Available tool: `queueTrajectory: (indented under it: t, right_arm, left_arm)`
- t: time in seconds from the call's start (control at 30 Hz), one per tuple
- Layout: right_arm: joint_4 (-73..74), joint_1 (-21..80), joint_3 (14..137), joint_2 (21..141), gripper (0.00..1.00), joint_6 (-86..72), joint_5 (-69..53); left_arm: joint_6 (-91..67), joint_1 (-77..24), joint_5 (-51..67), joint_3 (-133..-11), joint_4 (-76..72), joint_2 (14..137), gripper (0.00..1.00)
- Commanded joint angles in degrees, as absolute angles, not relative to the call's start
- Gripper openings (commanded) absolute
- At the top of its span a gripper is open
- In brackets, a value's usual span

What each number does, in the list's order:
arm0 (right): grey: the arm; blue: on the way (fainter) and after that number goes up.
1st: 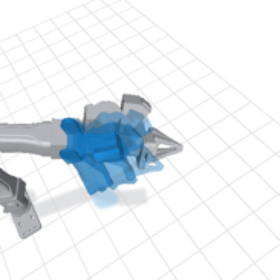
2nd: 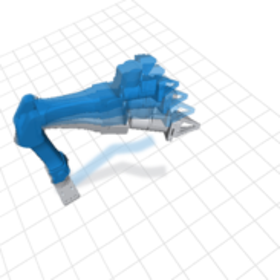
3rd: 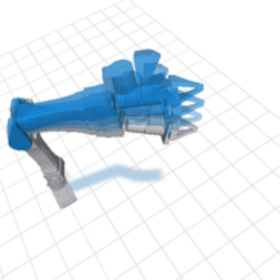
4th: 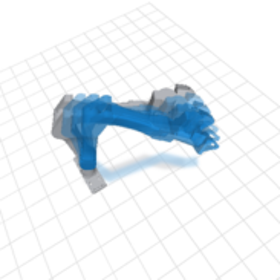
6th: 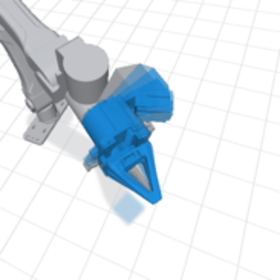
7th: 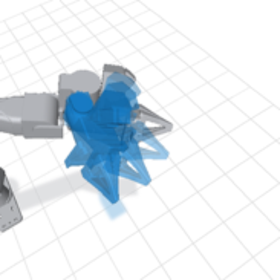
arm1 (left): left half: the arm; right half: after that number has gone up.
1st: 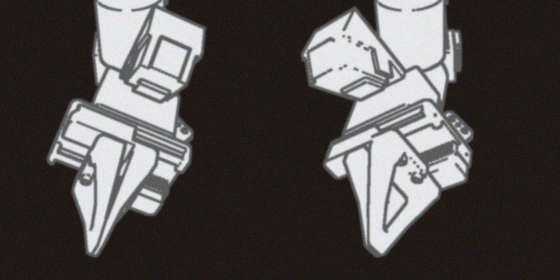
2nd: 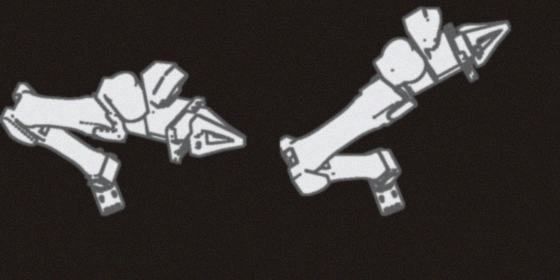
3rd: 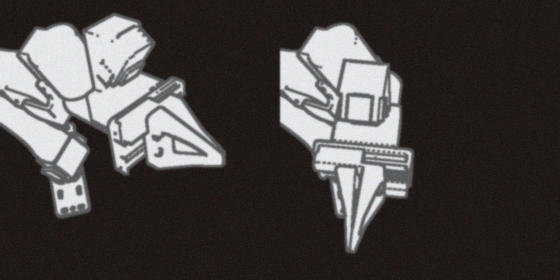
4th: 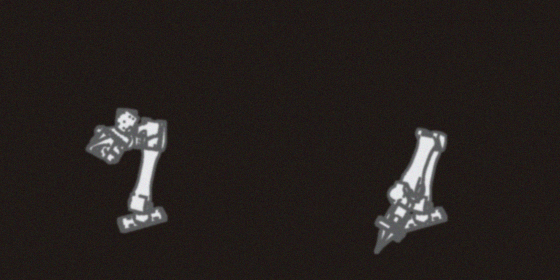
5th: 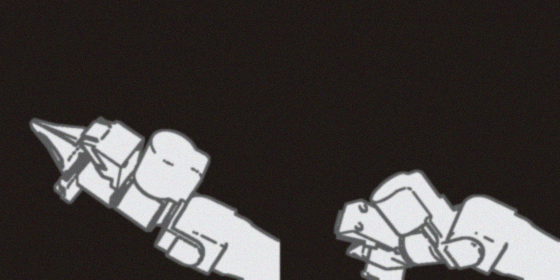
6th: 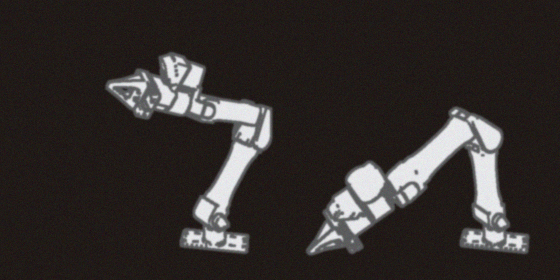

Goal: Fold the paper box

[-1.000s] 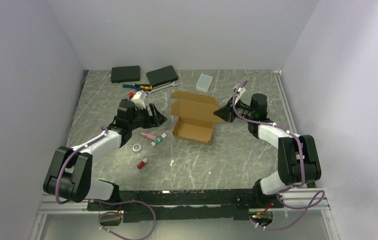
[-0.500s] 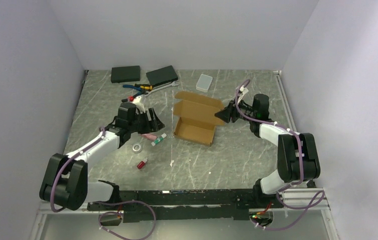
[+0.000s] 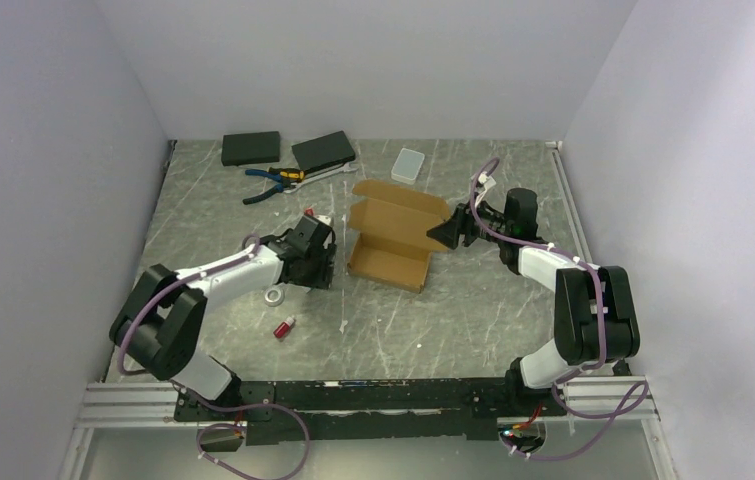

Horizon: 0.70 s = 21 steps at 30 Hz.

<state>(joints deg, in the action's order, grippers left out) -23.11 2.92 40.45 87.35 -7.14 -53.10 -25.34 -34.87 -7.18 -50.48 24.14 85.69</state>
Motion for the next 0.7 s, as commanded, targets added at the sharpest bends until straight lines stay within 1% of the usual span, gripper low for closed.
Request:
queueTrajectory:
  t: [0.0, 0.07, 0.3, 0.4, 0.43, 0.47, 0.5, 0.53, 0.67]
  right_arm:
    - [-24.31, 2.72, 42.59, 87.39, 0.62, -6.11, -55.26]
    - [-24.34, 2.72, 42.63, 87.27, 0.62, -6.14, -55.43]
    - [-24.52, 2.64, 42.67, 87.53, 0.61, -6.33, -55.72]
    - [-24.44, 2.64, 42.63, 87.47, 0.61, -6.32, -55.74]
    - [-24.43, 2.64, 42.7, 87.4, 0.61, -6.33, -55.8]
    - [-24.43, 2.64, 42.65, 87.37, 0.61, -6.32, -55.81]
    - [-24.43, 2.59, 42.72, 87.34, 0.61, -6.37, -55.81]
    - [-24.43, 2.55, 42.69, 87.35, 0.61, -6.41, -55.81]
    - [-24.43, 2.51, 42.71, 87.35, 0.61, -6.45, -55.89]
  left_arm:
    - [-19.8, -34.87, -12.39, -51.24, 22.73, 87.38, 0.59]
    - [-18.42, -34.89, -11.14, -50.42, 20.63, 87.47, 0.56]
    - [-17.14, -34.89, -11.27, -50.85, 19.99, 89.66, 0.54]
    - [-17.29, -34.67, -11.08, -51.3, 20.22, 91.02, 0.52]
    - [-17.44, -34.57, -10.95, -51.4, 20.32, 91.35, 0.5]
    - [-17.74, -34.47, -10.61, -51.48, 20.36, 91.59, 0.46]
    - [-17.98, -34.33, -10.1, -51.59, 20.55, 91.78, 0.4]
    - [-18.28, -34.28, -9.63, -51.69, 20.61, 91.9, 0.37]
    - [-19.6, -34.28, -7.48, -51.47, 20.68, 91.97, 0.35]
